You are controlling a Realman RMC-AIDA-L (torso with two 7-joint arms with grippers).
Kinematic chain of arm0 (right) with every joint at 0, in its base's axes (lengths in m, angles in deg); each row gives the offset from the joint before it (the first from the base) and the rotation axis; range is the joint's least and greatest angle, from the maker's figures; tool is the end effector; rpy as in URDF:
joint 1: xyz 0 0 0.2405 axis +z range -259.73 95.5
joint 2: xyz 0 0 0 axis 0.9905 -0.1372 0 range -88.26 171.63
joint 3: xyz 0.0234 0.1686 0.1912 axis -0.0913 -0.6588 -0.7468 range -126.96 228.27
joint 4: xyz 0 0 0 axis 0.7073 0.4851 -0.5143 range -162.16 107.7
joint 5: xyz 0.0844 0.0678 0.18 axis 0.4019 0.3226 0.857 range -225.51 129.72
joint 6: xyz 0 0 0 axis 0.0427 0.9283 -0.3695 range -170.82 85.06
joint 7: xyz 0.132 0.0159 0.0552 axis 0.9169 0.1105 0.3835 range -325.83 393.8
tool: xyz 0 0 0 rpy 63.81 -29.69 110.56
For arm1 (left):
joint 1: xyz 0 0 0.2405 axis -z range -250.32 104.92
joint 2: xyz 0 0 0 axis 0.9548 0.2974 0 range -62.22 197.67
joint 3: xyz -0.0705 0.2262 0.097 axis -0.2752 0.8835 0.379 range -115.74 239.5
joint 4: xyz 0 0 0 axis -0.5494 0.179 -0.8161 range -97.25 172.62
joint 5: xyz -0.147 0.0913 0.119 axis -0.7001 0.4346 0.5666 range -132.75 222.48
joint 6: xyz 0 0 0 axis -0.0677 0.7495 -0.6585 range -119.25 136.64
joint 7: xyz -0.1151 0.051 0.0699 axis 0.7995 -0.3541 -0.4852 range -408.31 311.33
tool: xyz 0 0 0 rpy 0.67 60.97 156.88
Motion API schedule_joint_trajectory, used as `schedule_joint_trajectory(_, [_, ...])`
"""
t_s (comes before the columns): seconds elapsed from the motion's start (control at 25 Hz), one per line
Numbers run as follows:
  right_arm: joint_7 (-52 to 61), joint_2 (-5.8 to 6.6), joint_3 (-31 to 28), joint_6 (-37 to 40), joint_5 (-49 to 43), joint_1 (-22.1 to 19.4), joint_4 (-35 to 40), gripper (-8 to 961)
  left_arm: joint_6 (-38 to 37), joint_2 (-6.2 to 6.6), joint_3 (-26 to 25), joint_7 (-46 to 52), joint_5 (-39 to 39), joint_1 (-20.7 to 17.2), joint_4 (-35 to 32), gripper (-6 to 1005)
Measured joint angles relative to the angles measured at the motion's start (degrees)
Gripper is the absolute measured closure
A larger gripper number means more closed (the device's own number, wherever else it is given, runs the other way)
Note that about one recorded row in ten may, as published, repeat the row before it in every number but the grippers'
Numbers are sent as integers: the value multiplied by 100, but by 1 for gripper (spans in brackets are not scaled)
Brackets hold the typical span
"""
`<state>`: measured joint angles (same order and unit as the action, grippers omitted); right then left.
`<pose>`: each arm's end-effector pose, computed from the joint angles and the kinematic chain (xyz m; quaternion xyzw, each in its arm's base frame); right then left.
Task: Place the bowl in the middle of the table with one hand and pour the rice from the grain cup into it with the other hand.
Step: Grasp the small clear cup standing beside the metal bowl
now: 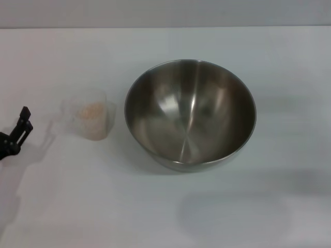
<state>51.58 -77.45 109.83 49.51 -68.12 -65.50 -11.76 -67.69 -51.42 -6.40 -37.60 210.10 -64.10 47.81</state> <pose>0.3204 0.2874 0.0829 -0.5964 0.0580 0.4324 0.6737 -0.3660 0.2341 -0.0176 -0.7241 -0.2183 -0.2828 0.5900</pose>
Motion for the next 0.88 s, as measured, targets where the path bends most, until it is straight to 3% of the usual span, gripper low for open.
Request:
schedule_joint_trajectory(0.4, [-4,4,-170,-3,46,-41,-39,550,357,-4,357,110,-10,-131,189,267])
schedule_joint_trajectory(0.64, [-8,4,-170,-6,49,-55,-55,550,865,-4,430,32,-53,-472,851,269])
schedule_joint_trajectory(0.76, [-13,5,-171,0,51,-63,-57,549,939,-2,786,-44,-398,-516,977,269])
schedule_joint_trajectory(0.8, [-15,5,-170,9,53,-69,-58,549,965,-3,1298,-246,-1024,-517,1063,269])
schedule_joint_trajectory(0.88, [-16,5,-170,13,53,-72,-59,549,971,-4,1574,-403,-1337,-512,1112,270])
